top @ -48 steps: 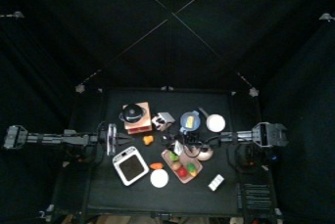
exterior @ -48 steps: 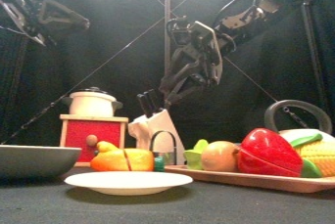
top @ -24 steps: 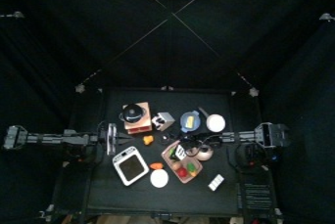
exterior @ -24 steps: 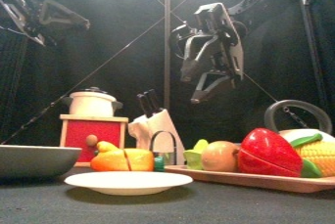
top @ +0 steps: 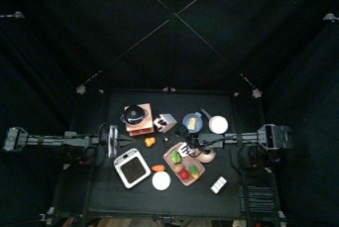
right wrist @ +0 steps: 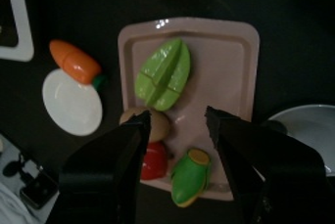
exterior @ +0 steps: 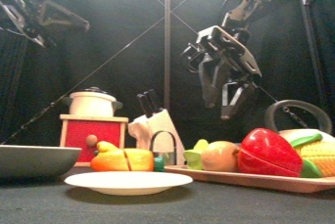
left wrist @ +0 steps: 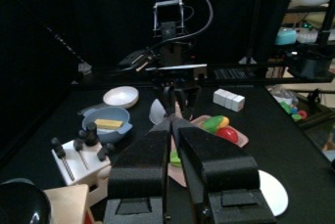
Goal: Grab starfruit
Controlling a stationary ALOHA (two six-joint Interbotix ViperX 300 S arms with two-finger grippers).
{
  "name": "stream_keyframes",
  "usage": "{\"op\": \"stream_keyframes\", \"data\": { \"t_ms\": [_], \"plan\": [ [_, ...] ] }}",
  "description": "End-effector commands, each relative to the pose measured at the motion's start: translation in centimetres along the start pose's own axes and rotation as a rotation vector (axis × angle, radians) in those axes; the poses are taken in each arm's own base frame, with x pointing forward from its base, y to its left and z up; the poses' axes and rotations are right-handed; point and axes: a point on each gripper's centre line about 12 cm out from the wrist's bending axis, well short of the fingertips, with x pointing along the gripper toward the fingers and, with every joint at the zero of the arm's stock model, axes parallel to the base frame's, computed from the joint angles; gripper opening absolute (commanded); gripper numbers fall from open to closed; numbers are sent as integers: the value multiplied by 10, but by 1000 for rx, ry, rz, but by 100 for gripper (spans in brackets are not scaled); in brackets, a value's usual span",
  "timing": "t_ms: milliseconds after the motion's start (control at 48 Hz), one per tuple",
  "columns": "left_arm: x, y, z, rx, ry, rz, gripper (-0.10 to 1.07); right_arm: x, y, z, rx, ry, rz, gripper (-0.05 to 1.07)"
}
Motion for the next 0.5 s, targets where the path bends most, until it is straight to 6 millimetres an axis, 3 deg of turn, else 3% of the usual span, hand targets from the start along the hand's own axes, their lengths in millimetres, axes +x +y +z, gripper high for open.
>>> {"op": "stream_keyframes", "data": {
  "t_ms": [0,479],
  "plan": [
    [2,1,6,0,-20,2,52,-5,14,3,13,-71,54,85],
    [2,1,5,0,-18,4,52,26,13,-9,62,-94,2,86]
  ]
}}
